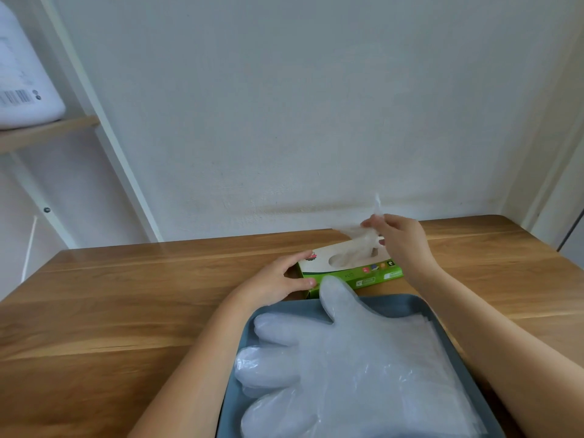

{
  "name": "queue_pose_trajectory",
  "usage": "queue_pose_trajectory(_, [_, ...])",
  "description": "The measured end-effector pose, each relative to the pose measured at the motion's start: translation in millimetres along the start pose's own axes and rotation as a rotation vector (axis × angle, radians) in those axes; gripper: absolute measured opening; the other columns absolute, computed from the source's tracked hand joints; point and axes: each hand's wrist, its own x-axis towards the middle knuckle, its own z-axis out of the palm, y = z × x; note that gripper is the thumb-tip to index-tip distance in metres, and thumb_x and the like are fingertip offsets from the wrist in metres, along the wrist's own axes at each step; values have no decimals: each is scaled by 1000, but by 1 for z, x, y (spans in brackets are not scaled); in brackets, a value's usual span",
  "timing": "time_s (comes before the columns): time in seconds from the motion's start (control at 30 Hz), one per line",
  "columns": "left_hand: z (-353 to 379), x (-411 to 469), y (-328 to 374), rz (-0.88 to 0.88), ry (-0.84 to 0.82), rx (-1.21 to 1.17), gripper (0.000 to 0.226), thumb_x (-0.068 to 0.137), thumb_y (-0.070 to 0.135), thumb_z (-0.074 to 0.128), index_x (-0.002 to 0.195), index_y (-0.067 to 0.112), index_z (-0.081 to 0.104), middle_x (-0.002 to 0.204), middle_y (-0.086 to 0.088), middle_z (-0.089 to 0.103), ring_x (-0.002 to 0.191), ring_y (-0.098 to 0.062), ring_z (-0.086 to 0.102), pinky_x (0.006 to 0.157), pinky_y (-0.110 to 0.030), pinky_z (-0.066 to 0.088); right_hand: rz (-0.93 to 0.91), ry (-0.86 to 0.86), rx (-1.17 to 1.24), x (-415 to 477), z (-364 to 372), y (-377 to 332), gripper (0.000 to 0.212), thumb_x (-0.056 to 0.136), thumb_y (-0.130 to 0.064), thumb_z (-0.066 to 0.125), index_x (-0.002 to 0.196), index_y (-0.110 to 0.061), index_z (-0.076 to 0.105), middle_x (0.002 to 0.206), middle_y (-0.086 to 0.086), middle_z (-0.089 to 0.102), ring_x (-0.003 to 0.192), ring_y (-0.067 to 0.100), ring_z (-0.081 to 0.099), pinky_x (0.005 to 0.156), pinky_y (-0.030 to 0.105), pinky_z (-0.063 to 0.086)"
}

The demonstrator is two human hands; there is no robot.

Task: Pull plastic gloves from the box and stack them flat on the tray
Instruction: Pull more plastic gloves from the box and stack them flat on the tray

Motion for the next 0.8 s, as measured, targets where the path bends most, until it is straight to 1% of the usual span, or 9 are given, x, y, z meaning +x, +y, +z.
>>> queue_pose_trajectory(0.07, [0, 0, 1, -19, 5, -8, 67, 89, 29, 67, 147, 36, 34, 147, 14, 33, 142, -8, 23, 109, -20, 18, 119, -29, 138, 3, -4, -3, 32, 100, -26, 47, 84, -16, 73, 96, 3, 70, 86, 18, 63, 82, 30, 51])
queue_pose_trajectory(0.1, [0, -1, 1, -28, 6, -11, 69, 89, 30, 68, 147, 38, 32, 150, 9, 30, 143, -10, 22, 110, -22, 18, 146, -23, 177, 6, -7, -5, 34, 100, -25, 46, 82, -13, 72, 93, 6, 70, 83, 19, 62, 81, 32, 51])
queue_pose_trajectory(0.2, [-1, -2, 3, -37, -4, -2, 68, 89, 30, 68, 146, 41, 32, 152, 5, 27, 142, -12, 22, 109, -23, 17, 182, 26, 266, 12, -21, -10, 37, 101, -22, 44, 80, -3, 68, 87, 12, 69, 74, 17, 64, 71, 27, 52])
queue_pose_trajectory(0.3, [-1, -2, 2, -56, -5, -8, 68, 88, 32, 68, 145, 43, 33, 152, 4, 26, 142, -15, 22, 111, -26, 18, 163, 93, 312, 17, -36, -13, 35, 102, -24, 43, 91, -4, 69, 87, 13, 69, 79, 18, 66, 70, 24, 52])
queue_pose_trajectory(0.37, [-1, -1, 1, -62, -10, -6, 68, 88, 33, 69, 145, 45, 33, 152, 4, 25, 142, -16, 23, 114, -29, 19, 92, 136, 366, 18, -43, -18, 34, 103, -24, 41, 95, -5, 68, 84, 8, 68, 81, 16, 66, 73, 23, 52])
queue_pose_trajectory(0.47, [-2, 1, 0, -69, 0, -2, 68, 88, 32, 69, 144, 44, 34, 151, 3, 27, 141, -15, 23, 113, -27, 19, -28, 125, 485, 13, -50, -38, 33, 103, -26, 40, 99, -9, 68, 79, 4, 67, 73, 10, 66, 71, 20, 52])
queue_pose_trajectory(0.6, [-2, 2, -1, -65, -2, 15, 66, 87, 35, 69, 143, 43, 36, 148, 6, 31, 139, -12, 26, 112, -25, 20, -146, 22, 592, -4, -60, -75, 31, 101, -29, 42, 95, -15, 69, 70, -5, 66, 64, 10, 63, 62, 18, 50])
queue_pose_trajectory(0.7, [-5, -4, 1, -22, 57, 11, 59, 89, 35, 66, 142, 35, 42, 143, 14, 39, 137, -6, 32, 110, -21, 23, -148, -169, 490, -27, -63, -95, 32, 99, -31, 44, 95, -12, 70, 70, -2, 67, 60, 11, 62, 55, 17, 48])
queue_pose_trajectory(0.8, [-19, -20, 28, 46, 222, -154, 54, 91, 48, 54, 140, 26, 48, 144, 11, 46, 137, -7, 38, 106, -21, 29, -152, -335, 309, -50, -60, -103, 35, 95, -33, 46, 97, -8, 71, 72, 2, 65, 58, 14, 60, 55, 19, 48])
